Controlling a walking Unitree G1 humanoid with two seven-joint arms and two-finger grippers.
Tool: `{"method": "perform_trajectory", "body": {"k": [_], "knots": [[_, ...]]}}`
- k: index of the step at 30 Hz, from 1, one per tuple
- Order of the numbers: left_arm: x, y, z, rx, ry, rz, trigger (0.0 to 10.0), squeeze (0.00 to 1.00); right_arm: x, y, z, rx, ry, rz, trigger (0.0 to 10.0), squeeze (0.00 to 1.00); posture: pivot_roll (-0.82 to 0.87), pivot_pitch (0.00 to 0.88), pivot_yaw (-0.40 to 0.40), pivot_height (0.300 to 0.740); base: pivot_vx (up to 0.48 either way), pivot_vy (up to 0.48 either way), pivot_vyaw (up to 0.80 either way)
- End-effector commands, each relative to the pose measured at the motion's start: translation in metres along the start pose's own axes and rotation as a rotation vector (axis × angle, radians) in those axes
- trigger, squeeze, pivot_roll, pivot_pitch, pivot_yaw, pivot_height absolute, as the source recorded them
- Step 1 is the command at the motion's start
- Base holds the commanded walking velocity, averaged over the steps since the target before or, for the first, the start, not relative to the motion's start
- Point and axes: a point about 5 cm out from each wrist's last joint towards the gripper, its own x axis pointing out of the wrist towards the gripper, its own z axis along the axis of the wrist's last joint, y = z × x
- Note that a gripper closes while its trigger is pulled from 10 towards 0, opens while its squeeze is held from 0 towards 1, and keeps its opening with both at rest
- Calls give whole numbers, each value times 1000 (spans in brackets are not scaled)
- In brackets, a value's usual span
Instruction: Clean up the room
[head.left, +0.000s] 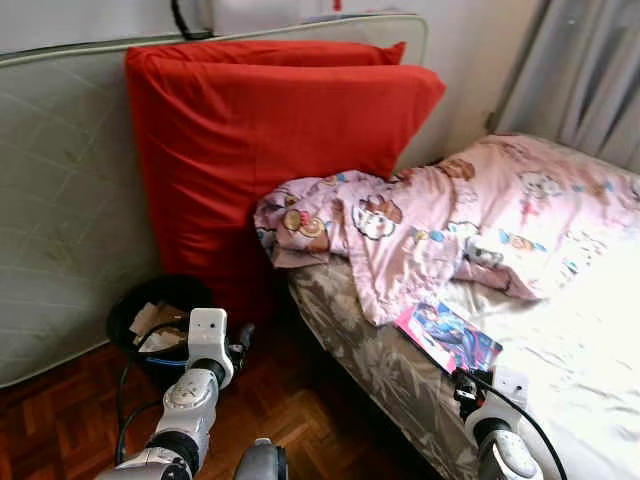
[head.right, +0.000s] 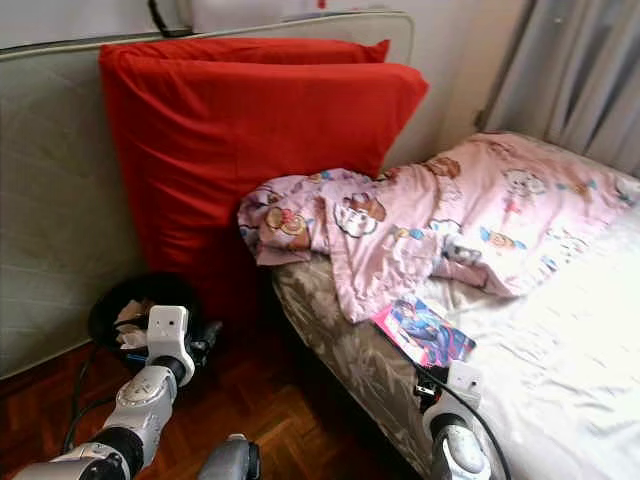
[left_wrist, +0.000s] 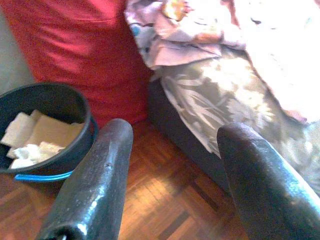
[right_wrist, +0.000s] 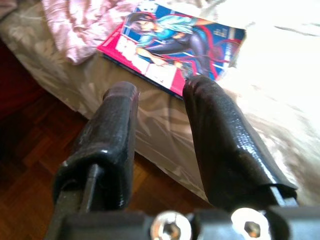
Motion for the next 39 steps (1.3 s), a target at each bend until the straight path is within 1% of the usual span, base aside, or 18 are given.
{"method": "perform_trajectory", "body": {"k": [1,14,21,23,26,35,39], "knots": [[1,-1,2,-4,3,-8,10000,0,0,-1,2,-10,-8,0,10000,0,46,0,-36,636,0,0,0],[0,-6,-2,-7,6,-30,10000,0,0,0,1,-17,-7,5,10000,0,43,0,-30,636,0,0,0],[1,-7,0,-10,4,-38,10000,0,0,-1,0,-23,4,-1,10000,0,44,0,-31,636,0,0,0],[1,-7,0,-12,5,-40,10000,0,0,-1,0,-26,7,-2,10000,0,45,0,-32,622,0,0,0],[1,-7,0,-6,8,-39,10000,0,0,-1,0,-26,5,-1,10000,0,45,0,-32,608,0,0,0],[3,0,3,-20,13,-33,10000,0,0,-1,2,-26,-11,2,10000,0,46,0,-36,608,0,0,0],[4,-1,4,-23,20,-32,10000,0,0,0,2,-32,-11,4,10000,0,45,0,-37,608,0,0,0]]}}
